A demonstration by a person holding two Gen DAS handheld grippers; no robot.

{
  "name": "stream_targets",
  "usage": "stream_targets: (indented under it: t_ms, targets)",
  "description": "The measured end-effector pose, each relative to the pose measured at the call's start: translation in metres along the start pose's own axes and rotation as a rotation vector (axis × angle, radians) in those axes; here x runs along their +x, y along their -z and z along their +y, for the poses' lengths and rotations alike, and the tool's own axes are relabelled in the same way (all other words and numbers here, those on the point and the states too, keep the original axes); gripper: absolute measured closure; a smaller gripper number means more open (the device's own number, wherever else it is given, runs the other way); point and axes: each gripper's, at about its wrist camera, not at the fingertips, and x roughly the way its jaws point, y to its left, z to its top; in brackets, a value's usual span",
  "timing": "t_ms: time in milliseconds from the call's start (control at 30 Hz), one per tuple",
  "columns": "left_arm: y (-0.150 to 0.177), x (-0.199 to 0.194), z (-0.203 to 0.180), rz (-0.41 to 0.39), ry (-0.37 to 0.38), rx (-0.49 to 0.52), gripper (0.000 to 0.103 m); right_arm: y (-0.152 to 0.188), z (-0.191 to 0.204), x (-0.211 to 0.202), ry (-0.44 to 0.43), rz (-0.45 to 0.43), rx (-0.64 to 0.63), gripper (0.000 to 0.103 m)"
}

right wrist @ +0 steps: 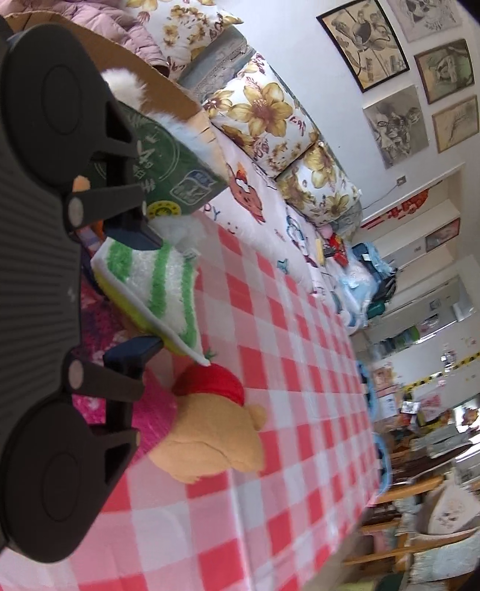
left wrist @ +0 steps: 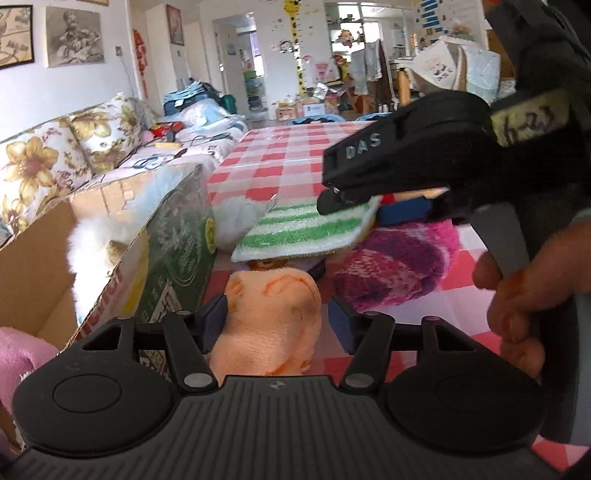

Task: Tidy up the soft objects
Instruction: 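Close the left tool on the orange knitted plush while the right tool grasps the green-striped sponge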

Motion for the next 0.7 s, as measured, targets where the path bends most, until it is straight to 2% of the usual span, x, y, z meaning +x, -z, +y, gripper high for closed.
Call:
stream_targets:
  t_ms: [133, 167, 267, 333, 400, 467, 533, 600, 700]
  targets:
    - [0.004, 0.003, -0.003, 0.012, -0.027, 0.007, 0.023, -0.001, -0.007, 0.006, -0.03, -0.002, 0.075, 0.045]
    - [0.005, 0.002, -0.006, 0.011, -0.025, 0.016, 0.018, -0.002, -0.007, 0.007, -0.034, -0.001, 0.086, 0.044]
    - [0.008, 0.002, -0.011, 0.012, -0.033, 0.044, 0.018, -0.006, -0.004, 0.012, -0.021, 0.001, 0.081, 0.035]
    - [0.01, 0.0, -0.014, 0.014, -0.042, 0.059, 0.021, -0.006, 0.002, 0.017, -0.005, 0.014, 0.05, 0.03]
    - [0.012, -0.001, -0.015, 0.012, -0.051, 0.064, 0.033, -0.008, 0.008, 0.022, 0.015, 0.037, 0.007, 0.026]
    - [0.01, 0.001, -0.015, 0.012, -0.059, 0.061, 0.038, -0.01, 0.013, 0.028, 0.029, 0.054, -0.019, 0.021]
    - [0.01, -0.003, -0.012, 0.01, -0.056, 0.05, 0.04, -0.012, 0.013, 0.034, 0.029, 0.057, -0.012, 0.008]
    - [0.01, -0.003, -0.01, 0.011, -0.053, 0.041, 0.041, -0.013, 0.014, 0.041, 0.024, 0.066, -0.019, 0.0]
    - [0.008, -0.002, -0.008, 0.011, -0.051, 0.035, 0.042, -0.016, 0.021, 0.052, 0.062, 0.083, -0.056, 0.0]
